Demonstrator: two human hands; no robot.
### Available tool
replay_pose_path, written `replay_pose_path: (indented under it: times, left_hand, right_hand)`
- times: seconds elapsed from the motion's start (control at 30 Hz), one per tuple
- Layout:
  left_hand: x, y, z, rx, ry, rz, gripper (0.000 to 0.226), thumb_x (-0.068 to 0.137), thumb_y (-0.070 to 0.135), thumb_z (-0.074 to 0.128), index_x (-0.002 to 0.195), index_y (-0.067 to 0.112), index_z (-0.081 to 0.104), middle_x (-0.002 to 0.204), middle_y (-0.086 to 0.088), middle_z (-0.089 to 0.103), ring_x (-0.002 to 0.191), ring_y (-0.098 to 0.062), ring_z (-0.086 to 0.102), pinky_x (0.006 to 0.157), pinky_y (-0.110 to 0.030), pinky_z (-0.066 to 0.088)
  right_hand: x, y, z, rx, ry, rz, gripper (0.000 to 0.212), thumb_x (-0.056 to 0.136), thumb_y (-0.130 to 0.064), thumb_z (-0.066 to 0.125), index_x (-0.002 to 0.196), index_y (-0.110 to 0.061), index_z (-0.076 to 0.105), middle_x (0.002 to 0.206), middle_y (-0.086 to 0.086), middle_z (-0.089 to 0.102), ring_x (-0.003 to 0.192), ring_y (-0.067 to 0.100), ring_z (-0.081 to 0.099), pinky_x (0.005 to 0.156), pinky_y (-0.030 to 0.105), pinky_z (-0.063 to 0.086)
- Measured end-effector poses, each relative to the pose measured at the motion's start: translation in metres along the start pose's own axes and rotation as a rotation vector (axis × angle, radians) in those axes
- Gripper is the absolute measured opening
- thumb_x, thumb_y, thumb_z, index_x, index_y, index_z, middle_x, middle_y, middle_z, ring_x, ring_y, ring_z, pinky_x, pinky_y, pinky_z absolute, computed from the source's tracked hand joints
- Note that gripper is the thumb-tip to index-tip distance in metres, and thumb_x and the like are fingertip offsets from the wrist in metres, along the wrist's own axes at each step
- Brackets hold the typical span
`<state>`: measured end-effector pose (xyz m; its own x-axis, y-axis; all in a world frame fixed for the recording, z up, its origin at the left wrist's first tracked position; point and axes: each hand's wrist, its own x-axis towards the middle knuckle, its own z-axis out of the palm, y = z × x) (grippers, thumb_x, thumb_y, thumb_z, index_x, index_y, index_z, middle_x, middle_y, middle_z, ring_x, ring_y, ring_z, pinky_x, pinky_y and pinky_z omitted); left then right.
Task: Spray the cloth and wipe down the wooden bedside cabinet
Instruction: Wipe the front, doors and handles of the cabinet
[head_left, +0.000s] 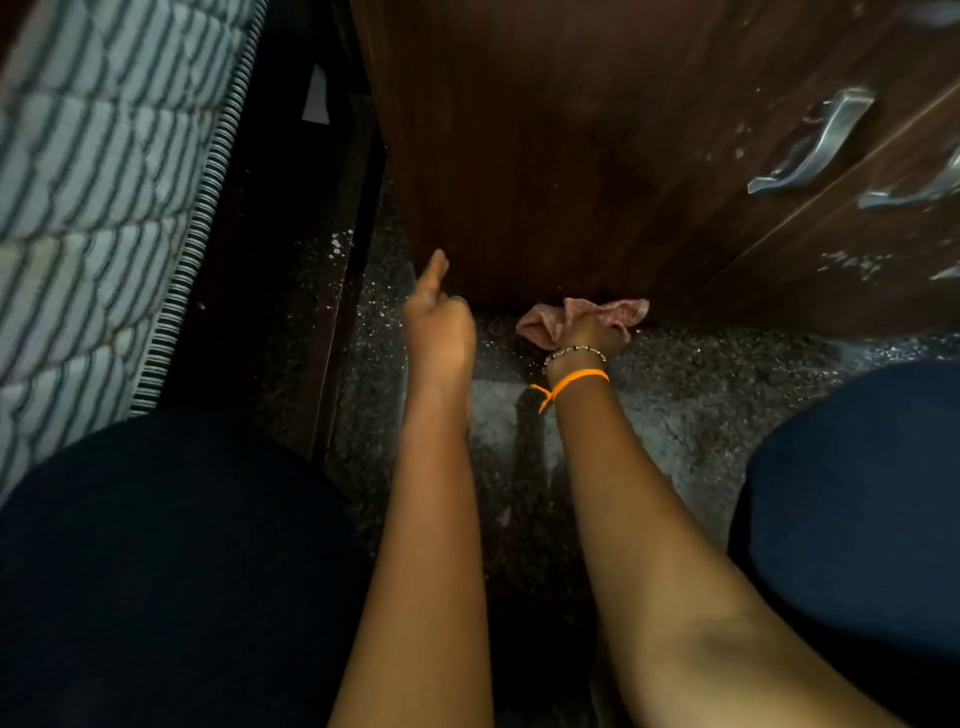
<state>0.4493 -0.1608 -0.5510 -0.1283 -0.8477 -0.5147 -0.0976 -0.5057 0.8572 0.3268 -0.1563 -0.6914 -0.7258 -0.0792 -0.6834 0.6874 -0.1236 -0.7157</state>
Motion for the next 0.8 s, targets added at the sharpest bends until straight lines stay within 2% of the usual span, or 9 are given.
replay_pose_path:
  times: [0.1,0.2,0.33,0.43,0.5,0.57,0.63,0.73,0.8]
  left_hand:
    - [-0.005,0.016,0.0,-0.007,0.007,-0.035,0.062,0.084,-0.016,0.027,0.141,0.007,0.036,0.145,-0.004,0.041,0.126,-0.011,0.043,0.097,-0.015,0.034]
    - [-0.014,0.03,0.002,0.144,-0.044,-0.034,0.059,0.086,-0.012,0.029,0.141,0.007,0.036,0.144,-0.004,0.042,0.131,-0.014,0.04,0.102,-0.02,0.03]
    - [-0.023,0.044,0.007,0.393,-0.21,0.021,0.052,0.091,-0.007,0.035,0.141,0.006,0.035,0.145,-0.006,0.042,0.133,-0.015,0.038,0.102,-0.018,0.028]
    - [-0.02,0.055,0.008,0.627,-0.271,0.062,0.048,0.093,0.0,0.039,0.14,0.006,0.037,0.144,-0.007,0.043,0.133,-0.018,0.038,0.108,-0.024,0.028]
    - [-0.02,0.06,0.005,0.765,-0.318,0.086,0.042,0.094,0.002,0.041,0.136,0.006,0.044,0.127,-0.004,0.054,0.117,-0.017,0.048,0.092,-0.021,0.039]
    - [-0.019,0.062,-0.001,0.907,-0.382,0.078,0.037,0.095,0.006,0.042,0.131,0.006,0.05,0.095,0.003,0.054,0.086,-0.012,0.049,0.069,-0.019,0.037]
    - [-0.017,0.061,-0.007,1.005,-0.414,0.052,0.037,0.095,0.008,0.041,0.132,0.009,0.048,0.088,0.005,0.053,0.074,-0.007,0.044,0.065,-0.018,0.033]
    - [-0.013,0.061,-0.01,1.048,-0.393,0.042,0.041,0.096,0.01,0.04,0.136,0.011,0.043,0.122,-0.004,0.056,0.107,-0.018,0.053,0.084,-0.022,0.034]
    - [-0.014,0.062,-0.009,1.144,-0.357,0.102,0.044,0.096,0.014,0.042,0.139,0.01,0.038,0.143,-0.01,0.041,0.13,-0.027,0.04,0.099,-0.031,0.034]
  right_hand:
    - [-0.044,-0.014,-0.001,0.013,0.173,-0.307,0.04,0.087,0.011,0.045,0.125,0.011,0.032,0.119,0.021,0.046,0.106,0.031,0.05,0.084,0.023,0.041]
    - [-0.092,-0.02,-0.001,-0.134,-0.014,-0.795,0.049,0.075,0.017,0.046,0.121,0.016,0.033,0.122,0.023,0.04,0.117,0.028,0.042,0.098,0.006,0.029]
    - [-0.117,-0.053,0.012,-0.336,-0.136,-1.375,0.042,0.077,0.008,0.054,0.118,0.003,0.051,0.116,0.028,0.047,0.11,0.028,0.042,0.101,0.013,0.026]
    - [-0.103,-0.067,0.02,-0.612,-0.054,-1.64,0.042,0.078,-0.002,0.055,0.115,-0.022,0.059,0.117,0.013,0.054,0.096,0.029,0.044,0.084,0.034,0.035]
    - [-0.084,-0.054,0.013,-0.821,-0.104,-1.701,0.049,0.073,-0.006,0.05,0.114,-0.033,0.051,0.117,0.004,0.043,0.095,0.026,0.038,0.081,0.039,0.033]
    - [-0.061,-0.037,0.002,-0.961,-0.176,-1.703,0.052,0.07,-0.006,0.046,0.114,-0.034,0.047,0.115,0.002,0.036,0.099,0.026,0.035,0.084,0.042,0.034]
    - [-0.042,-0.026,-0.007,-1.038,-0.222,-1.683,0.055,0.067,-0.004,0.044,0.113,-0.034,0.047,0.114,0.003,0.035,0.1,0.027,0.034,0.084,0.049,0.041]
    - [-0.024,-0.01,-0.017,-1.185,-0.337,-1.613,0.046,0.07,-0.009,0.043,0.109,-0.031,0.053,0.113,0.006,0.041,0.099,0.031,0.037,0.078,0.057,0.046]
    - [-0.015,-0.002,-0.024,-1.395,-0.482,-1.438,0.041,0.078,-0.016,0.04,0.112,-0.025,0.061,0.121,0.013,0.05,0.107,0.038,0.045,0.088,0.06,0.043]
